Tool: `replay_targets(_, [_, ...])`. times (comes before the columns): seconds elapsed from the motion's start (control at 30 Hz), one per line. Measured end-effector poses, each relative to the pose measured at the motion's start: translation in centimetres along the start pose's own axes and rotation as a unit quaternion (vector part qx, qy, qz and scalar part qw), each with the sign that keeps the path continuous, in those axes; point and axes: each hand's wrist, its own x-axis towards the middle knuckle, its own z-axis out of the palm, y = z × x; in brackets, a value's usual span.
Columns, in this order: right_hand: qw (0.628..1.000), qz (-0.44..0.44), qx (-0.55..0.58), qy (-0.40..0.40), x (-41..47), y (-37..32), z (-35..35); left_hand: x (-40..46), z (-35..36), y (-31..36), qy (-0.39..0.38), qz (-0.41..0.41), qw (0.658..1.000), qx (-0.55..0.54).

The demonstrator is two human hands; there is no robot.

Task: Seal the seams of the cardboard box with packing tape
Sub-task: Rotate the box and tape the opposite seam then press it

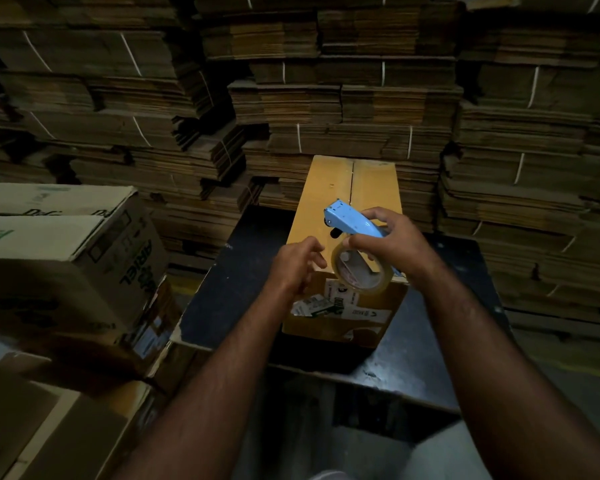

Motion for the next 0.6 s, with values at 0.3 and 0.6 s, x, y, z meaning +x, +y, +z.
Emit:
replay_targets(0.3, [1.000, 0.008, -0.023, 0.007, 0.1, -0.1, 0.5, 1.6, 0.3, -0.7, 0.154, 0.133, 0.953, 0.226])
replay_targets(0.6, [1.000, 0.003, -0.017, -0.013, -0.3, 0.2, 0.0, 1.2, -0.1, 0.9, 0.013, 0.007, 1.000, 0.023])
